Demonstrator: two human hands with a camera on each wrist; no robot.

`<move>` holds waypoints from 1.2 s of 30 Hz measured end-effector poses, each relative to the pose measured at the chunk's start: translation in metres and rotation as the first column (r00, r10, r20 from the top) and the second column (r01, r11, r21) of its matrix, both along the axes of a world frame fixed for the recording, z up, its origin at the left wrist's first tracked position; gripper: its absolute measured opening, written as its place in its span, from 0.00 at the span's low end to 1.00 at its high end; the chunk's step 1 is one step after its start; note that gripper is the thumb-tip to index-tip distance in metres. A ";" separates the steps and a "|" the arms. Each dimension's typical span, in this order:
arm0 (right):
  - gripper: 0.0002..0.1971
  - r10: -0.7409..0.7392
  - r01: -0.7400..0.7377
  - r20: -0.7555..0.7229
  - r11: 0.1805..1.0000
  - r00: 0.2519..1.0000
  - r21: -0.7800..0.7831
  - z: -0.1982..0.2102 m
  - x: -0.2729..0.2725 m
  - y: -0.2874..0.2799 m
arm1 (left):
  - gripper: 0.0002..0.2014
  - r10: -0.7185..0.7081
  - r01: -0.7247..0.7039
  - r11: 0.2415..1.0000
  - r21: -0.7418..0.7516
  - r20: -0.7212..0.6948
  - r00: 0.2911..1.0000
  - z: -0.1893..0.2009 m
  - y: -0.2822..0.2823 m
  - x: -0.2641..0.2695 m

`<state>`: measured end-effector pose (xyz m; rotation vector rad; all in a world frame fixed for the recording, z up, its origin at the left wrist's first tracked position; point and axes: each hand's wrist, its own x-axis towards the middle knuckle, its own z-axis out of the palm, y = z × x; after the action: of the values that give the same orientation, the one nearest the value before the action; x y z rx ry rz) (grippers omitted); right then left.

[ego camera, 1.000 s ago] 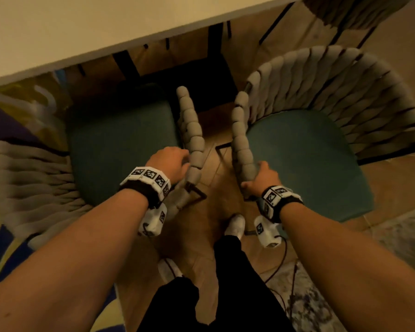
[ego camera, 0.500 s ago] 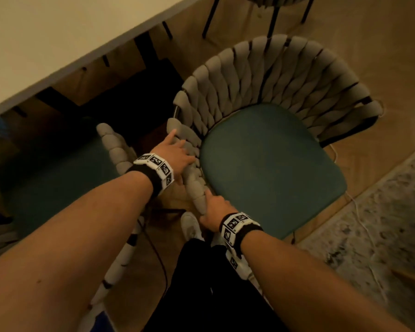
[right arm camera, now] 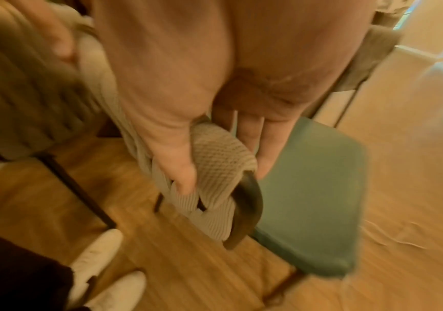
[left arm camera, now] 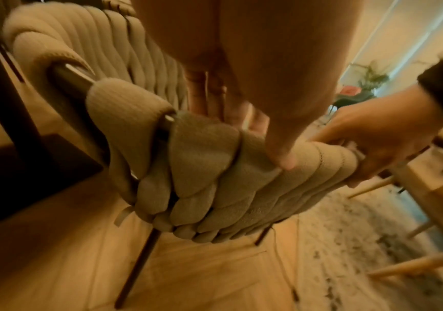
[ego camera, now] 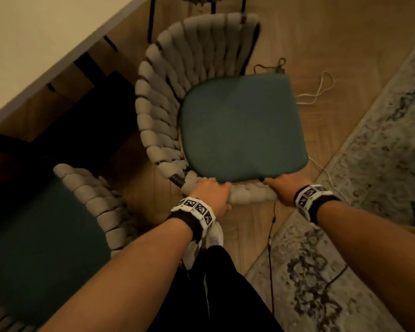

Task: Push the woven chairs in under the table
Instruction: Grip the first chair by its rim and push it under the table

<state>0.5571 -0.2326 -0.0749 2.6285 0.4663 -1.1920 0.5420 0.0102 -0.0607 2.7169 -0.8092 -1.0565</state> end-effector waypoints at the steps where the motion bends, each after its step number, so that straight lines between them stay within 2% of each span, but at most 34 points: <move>1: 0.29 -0.024 0.025 0.023 0.999 0.999 -0.041 0.004 0.004 -0.013 | 0.23 0.029 -0.035 0.996 -0.077 -0.073 0.997 0.001 -0.003 0.002; 3: 0.31 -0.047 0.050 0.026 0.994 0.999 -0.095 0.014 0.011 -0.019 | 0.25 0.060 -0.108 0.978 -0.179 -0.256 0.965 0.001 0.004 0.014; 5: 0.28 -0.009 0.012 0.051 0.998 0.999 -0.060 0.027 0.014 0.002 | 0.32 -0.013 -0.026 0.993 -0.115 -0.328 0.944 0.003 0.031 0.034; 7: 0.26 0.021 -0.022 0.037 0.999 0.999 0.040 0.026 0.006 0.039 | 0.39 -0.137 0.166 0.975 0.148 -0.192 0.972 0.001 0.071 0.064; 9: 0.29 0.014 -0.008 -0.035 0.987 0.999 0.161 0.019 -0.009 0.087 | 0.38 -0.255 0.243 0.882 0.405 -0.025 0.967 0.006 0.109 0.093; 11: 0.29 -0.073 0.090 -0.081 0.969 0.994 0.228 0.009 -0.020 0.129 | 0.30 -0.267 0.211 0.832 0.513 0.038 0.963 0.011 0.132 0.116; 14: 0.18 -0.182 0.183 -0.024 0.952 0.983 0.244 -0.009 -0.017 0.151 | 0.32 -0.331 0.246 0.796 0.554 0.058 0.942 0.011 0.141 0.130; 15: 0.16 -0.180 0.176 -0.008 0.953 0.984 0.246 -0.012 -0.015 0.150 | 0.33 -0.348 0.253 0.794 0.552 0.072 0.935 0.012 0.142 0.129; 19: 0.15 -0.124 0.123 -0.009 0.964 0.992 0.234 -0.009 -0.006 0.126 | 0.24 -0.359 0.218 0.840 0.497 0.208 0.910 0.006 0.134 0.118; 22: 0.15 -0.101 0.101 -0.007 0.975 0.995 0.199 -0.004 0.001 0.084 | 0.30 -0.294 0.189 0.877 0.441 0.183 0.938 0.010 0.104 0.103; 25: 0.12 -0.055 0.053 0.013 0.991 0.998 0.121 -0.001 0.016 0.023 | 0.35 -0.165 0.104 0.936 0.335 0.158 0.974 0.011 0.057 0.074; 28: 0.09 0.127 -0.131 0.115 0.991 0.985 0.025 0.002 0.045 -0.048 | 0.36 0.021 -0.052 0.971 0.232 0.137 0.990 0.004 -0.005 0.046; 32: 0.08 0.392 -0.375 0.244 0.920 0.887 -0.115 -0.002 0.103 -0.129 | 0.34 0.233 -0.247 0.957 0.154 0.100 0.967 0.000 -0.092 0.032; 36: 0.14 0.508 -0.485 0.188 0.860 0.841 -0.158 0.010 0.140 -0.162 | 0.35 0.326 -0.326 0.945 0.007 -0.060 0.944 -0.001 -0.134 0.036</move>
<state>0.6968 -0.3942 -0.0652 2.2995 0.9413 -0.7205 0.5782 -0.1233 -0.0619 2.6745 -0.3319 -1.0514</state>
